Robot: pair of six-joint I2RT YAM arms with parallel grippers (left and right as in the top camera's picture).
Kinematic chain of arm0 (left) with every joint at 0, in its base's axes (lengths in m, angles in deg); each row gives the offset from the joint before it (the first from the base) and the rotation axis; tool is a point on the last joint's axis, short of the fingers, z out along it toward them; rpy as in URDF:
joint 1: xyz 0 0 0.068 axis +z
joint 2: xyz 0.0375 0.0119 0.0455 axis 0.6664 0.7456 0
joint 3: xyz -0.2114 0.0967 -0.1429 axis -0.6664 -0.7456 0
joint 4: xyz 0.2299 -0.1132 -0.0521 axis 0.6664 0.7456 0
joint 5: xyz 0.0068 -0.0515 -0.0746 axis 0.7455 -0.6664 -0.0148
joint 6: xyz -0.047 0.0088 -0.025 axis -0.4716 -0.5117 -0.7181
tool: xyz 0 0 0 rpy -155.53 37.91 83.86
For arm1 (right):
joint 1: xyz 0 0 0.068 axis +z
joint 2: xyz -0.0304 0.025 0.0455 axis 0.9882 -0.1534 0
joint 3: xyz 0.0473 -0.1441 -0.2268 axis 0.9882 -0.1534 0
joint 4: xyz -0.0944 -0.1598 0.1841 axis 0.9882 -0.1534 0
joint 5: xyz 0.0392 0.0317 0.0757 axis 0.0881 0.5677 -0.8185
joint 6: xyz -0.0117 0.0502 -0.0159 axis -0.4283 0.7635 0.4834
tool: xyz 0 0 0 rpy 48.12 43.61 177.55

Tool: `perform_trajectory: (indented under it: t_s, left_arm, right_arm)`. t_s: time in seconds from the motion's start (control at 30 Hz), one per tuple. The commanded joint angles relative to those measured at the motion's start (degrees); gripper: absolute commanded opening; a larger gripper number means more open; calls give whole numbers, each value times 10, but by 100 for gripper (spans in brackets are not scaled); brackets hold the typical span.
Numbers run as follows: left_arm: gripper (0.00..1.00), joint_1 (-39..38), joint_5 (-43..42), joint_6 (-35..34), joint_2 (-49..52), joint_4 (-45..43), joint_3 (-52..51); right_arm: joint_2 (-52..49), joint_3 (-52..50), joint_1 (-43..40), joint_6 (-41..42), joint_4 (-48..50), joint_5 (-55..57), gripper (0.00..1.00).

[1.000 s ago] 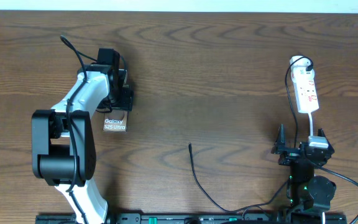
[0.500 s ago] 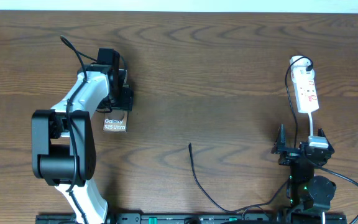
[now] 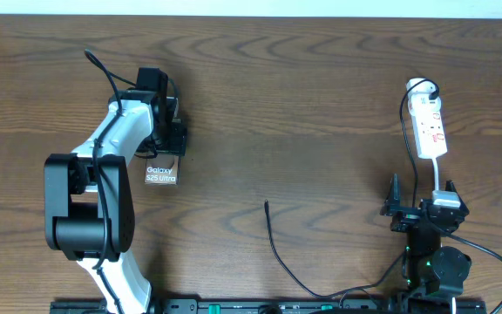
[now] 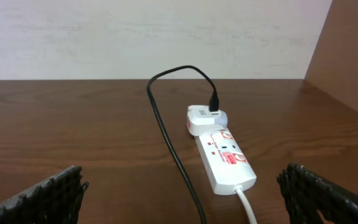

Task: Plug charger to phone and switch on socket

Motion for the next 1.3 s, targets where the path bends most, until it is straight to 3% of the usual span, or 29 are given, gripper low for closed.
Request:
perform_trajectory:
  t_s: [0.0, 1.27]
  left_arm:
    - [7, 1, 7, 3, -22, 2, 0]
    - [8, 1, 7, 3, -39, -4, 2]
  right_arm:
    - [4, -1, -3, 5, -3, 2, 99]
    - [4, -1, -3, 5, -3, 3, 99]
